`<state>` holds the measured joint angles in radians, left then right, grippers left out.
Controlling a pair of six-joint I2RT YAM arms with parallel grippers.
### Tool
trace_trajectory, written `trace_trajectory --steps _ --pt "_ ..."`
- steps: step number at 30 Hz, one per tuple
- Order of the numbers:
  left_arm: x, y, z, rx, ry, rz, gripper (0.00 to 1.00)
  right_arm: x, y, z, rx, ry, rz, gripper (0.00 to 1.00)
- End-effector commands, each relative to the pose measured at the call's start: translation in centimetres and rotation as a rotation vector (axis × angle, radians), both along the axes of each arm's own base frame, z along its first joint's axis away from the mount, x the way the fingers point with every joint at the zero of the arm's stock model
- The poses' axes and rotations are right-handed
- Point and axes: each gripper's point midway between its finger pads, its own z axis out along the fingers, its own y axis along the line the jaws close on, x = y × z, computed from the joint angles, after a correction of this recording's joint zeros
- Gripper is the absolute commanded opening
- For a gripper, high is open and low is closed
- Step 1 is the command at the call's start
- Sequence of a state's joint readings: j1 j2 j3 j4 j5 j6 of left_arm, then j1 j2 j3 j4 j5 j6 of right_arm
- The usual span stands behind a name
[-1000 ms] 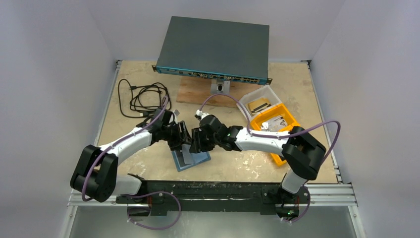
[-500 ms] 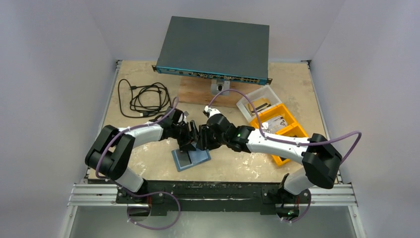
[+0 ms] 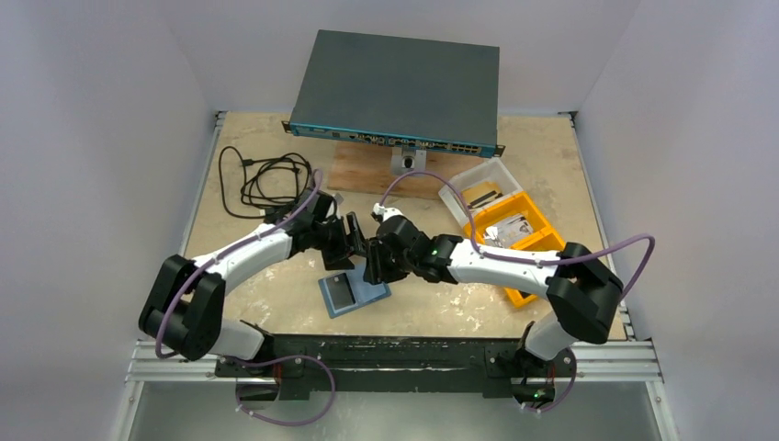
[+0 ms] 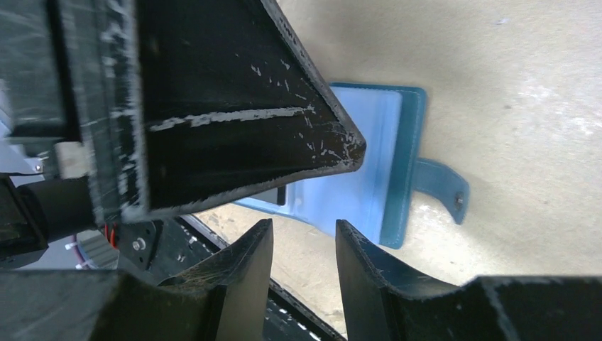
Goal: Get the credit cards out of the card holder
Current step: Remove the credit card from the card holder.
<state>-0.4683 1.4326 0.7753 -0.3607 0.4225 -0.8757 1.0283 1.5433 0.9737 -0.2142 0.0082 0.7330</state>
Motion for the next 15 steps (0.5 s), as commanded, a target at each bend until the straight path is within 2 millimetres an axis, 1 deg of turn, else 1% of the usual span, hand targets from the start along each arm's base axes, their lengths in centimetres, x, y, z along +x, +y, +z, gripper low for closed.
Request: trace_trajectory --steps 1,4,8,10,12,15 --pt "0.2 1.4 1.7 0.074 -0.061 0.007 0.66 0.0 2.7 2.0 0.050 -0.043 0.052 0.37" --pt "-0.1 3.1 2.2 0.134 -0.073 0.043 0.66 -0.8 4.1 1.7 0.072 -0.013 0.097 0.36" --pt "-0.7 6.4 2.1 0.213 -0.062 0.128 0.66 -1.8 5.7 0.9 0.119 0.049 0.151 0.35" --pt "-1.1 7.9 1.8 0.221 -0.050 0.175 0.66 -1.6 5.9 0.1 0.122 0.066 0.155 0.35" --pt "-1.7 8.9 1.4 0.220 -0.039 0.198 0.65 -1.5 6.2 -0.3 0.126 0.075 0.159 0.34" --pt "-2.5 9.2 0.9 0.209 -0.029 0.200 0.59 -1.2 6.7 -1.0 0.140 0.098 0.161 0.32"
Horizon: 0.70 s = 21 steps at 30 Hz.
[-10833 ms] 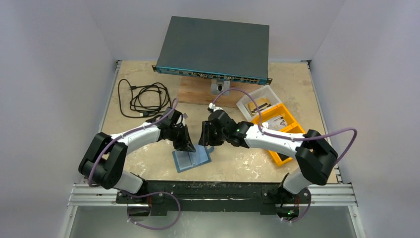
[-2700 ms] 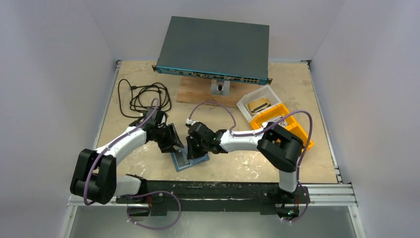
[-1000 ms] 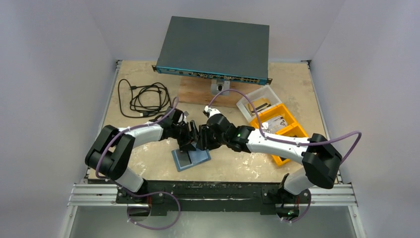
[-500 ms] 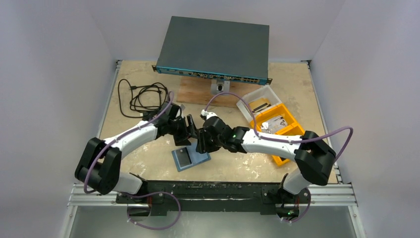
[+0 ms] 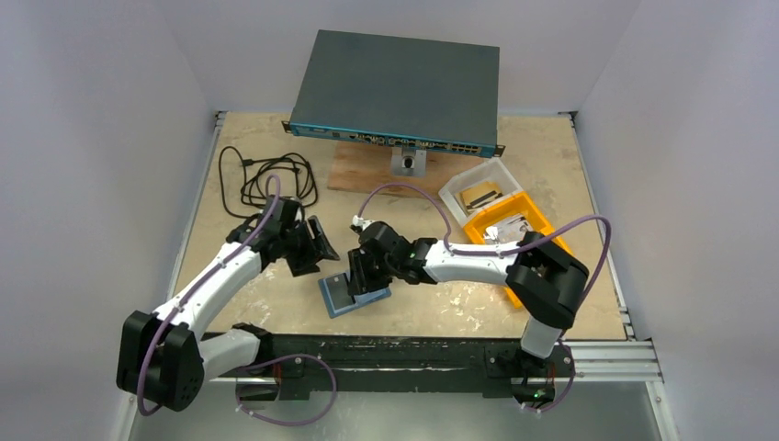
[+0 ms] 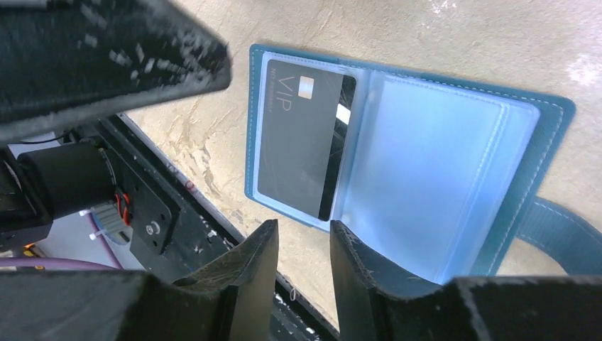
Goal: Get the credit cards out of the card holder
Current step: Remove the credit card from the card holder.
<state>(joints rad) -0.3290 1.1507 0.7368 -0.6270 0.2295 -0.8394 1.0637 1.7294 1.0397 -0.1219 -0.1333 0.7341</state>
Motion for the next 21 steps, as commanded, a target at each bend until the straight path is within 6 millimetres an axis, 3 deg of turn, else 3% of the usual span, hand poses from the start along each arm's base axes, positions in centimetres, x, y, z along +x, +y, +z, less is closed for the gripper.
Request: trace_trajectory --steps 1,3,11,21 --pt "-1.9 1.2 -1.5 0.027 0.045 -0.007 0.55 0.9 2.4 1.9 0.119 0.012 0.023 0.32" --pt "-2.4 1.1 -2.0 0.019 0.066 -0.010 0.45 1.2 2.4 1.4 0.125 0.033 0.014 0.30" --pt "-3.1 0.6 -3.5 -0.008 0.098 -0.020 0.18 2.2 2.0 -0.3 0.130 0.075 -0.028 0.29" --pt "-3.1 0.4 -5.2 -0.001 0.136 -0.033 0.08 2.2 1.7 -2.0 0.112 0.096 -0.030 0.29"
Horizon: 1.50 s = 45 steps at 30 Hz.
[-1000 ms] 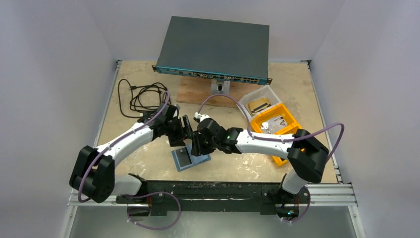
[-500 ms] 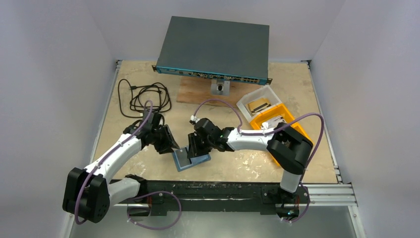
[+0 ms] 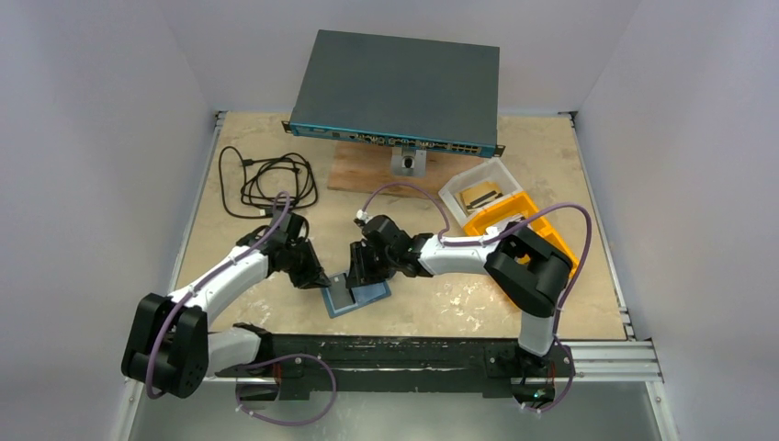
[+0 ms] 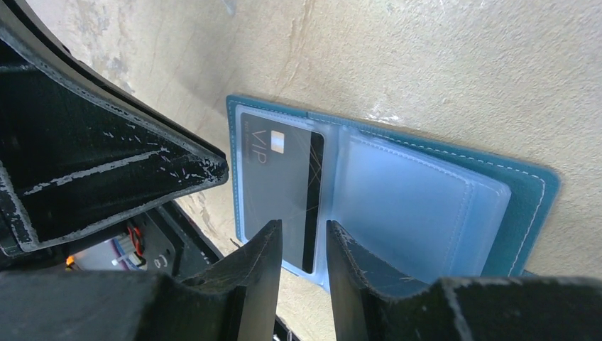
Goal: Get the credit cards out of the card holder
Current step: Remove the credit card from the card holder.
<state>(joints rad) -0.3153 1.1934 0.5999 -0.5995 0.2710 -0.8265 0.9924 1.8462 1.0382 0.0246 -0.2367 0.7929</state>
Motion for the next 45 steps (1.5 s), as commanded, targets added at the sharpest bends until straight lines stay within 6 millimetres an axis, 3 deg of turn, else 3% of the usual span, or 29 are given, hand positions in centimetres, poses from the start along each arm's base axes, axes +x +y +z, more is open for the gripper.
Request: trace_trajectory --steps 1,10,22,45 --pt "0.4 -0.5 -0.5 -0.018 -0.010 -0.016 0.07 -0.1 0.4 0.1 0.037 0.009 0.013 0.29" --pt "0.0 -0.5 -2.5 0.002 0.033 -0.011 0.06 -0.2 0.0 -1.1 0.021 0.020 0.008 0.30" --pt "-0.2 -1.3 -3.5 0.009 0.059 -0.020 0.03 -1.0 0.1 -1.9 0.063 0.077 0.026 0.30" --pt "-0.7 -0.7 -4.2 0.057 0.105 0.000 0.00 -0.8 -0.9 0.4 0.338 0.227 -0.008 0.25"
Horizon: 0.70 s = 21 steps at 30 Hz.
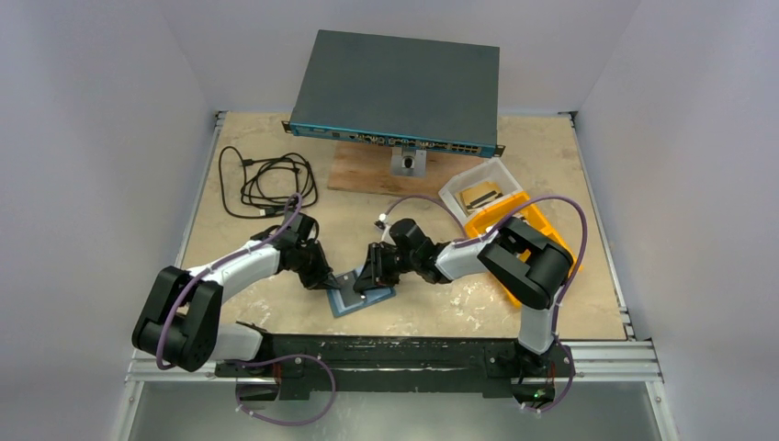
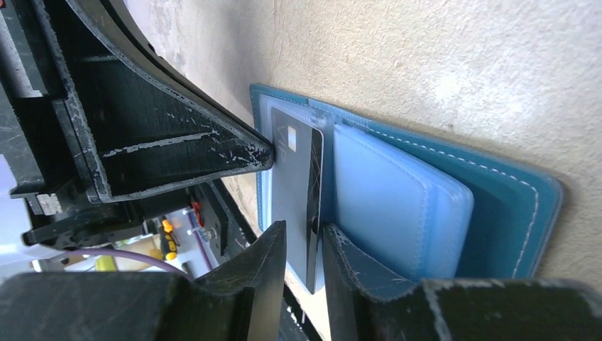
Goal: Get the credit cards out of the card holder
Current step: Remove the credit card from the card holder.
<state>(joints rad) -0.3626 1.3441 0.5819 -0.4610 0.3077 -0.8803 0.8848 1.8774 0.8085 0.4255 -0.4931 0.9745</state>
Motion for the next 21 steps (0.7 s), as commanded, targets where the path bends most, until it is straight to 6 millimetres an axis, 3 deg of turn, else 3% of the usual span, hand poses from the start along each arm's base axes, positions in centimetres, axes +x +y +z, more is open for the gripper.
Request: trace_trajectory --steps 1,9,21 --pt "-1.0 1.3 -1.8 0.091 0.044 0.008 0.00 -0.2 0.5 1.5 0.115 0.034 0.014 0.25" --pt "-0.9 1.3 -1.6 0.089 0.039 0.007 0.00 -0.3 0.5 1.6 0.161 0.073 0.006 0.20" --pt "-0.9 1.6 -1.7 0.111 0.050 0.001 0.00 0.6 -0.8 1.0 0.110 0.063 -0.067 0.03"
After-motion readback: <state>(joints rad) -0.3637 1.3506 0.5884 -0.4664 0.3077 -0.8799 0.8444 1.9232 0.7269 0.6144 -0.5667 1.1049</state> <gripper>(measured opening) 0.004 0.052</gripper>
